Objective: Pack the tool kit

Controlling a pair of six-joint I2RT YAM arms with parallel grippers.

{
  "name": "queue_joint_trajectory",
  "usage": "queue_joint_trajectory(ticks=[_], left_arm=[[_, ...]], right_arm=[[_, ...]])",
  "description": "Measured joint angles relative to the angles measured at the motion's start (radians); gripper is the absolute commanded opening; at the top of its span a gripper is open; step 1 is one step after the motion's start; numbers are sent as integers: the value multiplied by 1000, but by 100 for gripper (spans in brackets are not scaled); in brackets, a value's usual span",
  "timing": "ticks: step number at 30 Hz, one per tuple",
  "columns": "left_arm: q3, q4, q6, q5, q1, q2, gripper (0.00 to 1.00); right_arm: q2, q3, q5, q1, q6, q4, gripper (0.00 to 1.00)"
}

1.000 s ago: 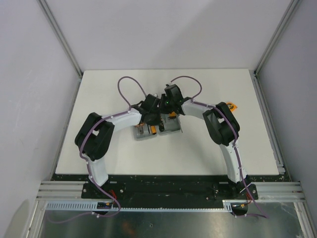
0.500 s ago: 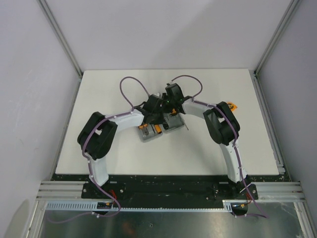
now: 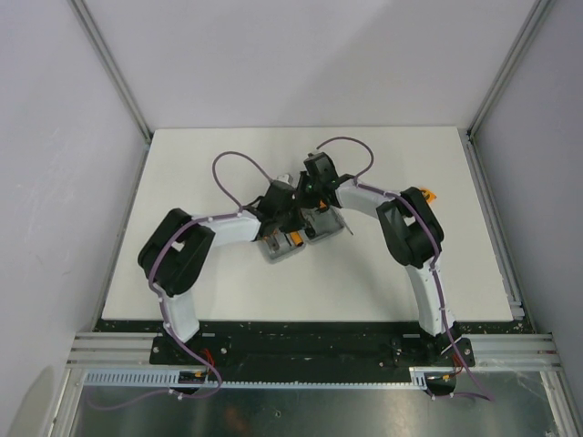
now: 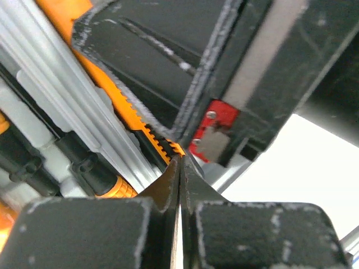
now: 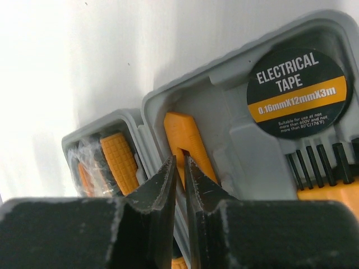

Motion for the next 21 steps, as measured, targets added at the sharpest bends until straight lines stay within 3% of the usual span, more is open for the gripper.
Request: queue_joint_trajectory(ticks=[21], left_arm=[[-195, -69, -55, 99, 67, -191, 2]], right_arm=[[-142, -90, 127, 49, -59, -235, 18]])
